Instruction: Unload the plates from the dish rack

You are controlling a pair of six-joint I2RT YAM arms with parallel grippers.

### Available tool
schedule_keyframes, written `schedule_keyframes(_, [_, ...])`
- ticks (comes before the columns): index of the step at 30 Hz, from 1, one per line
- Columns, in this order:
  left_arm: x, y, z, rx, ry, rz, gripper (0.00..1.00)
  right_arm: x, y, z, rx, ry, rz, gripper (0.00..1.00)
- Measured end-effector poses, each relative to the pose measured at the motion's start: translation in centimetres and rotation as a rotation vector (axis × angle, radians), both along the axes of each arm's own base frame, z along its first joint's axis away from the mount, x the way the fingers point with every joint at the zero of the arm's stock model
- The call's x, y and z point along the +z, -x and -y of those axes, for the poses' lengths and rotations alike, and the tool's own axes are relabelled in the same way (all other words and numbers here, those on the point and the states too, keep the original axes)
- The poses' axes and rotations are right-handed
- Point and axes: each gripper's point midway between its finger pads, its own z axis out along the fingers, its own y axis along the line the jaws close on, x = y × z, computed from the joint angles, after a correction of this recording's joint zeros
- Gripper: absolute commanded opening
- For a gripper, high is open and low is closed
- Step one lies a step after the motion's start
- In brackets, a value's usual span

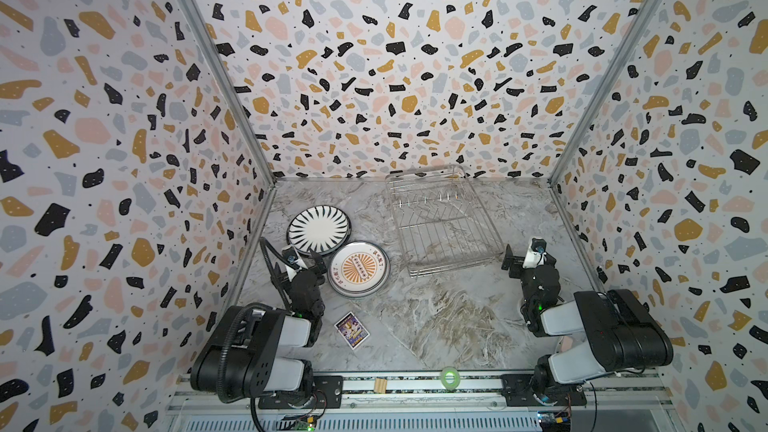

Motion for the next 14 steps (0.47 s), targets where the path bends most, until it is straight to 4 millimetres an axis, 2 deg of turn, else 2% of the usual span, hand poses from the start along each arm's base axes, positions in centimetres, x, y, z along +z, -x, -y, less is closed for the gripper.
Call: schedule_keyframes(14, [-0.01,-0.02,0.01,0.0,-0.001,-0.001,1.0,-0.18,-0.04,-0.5,0.011,0.012,-0.009,0.99])
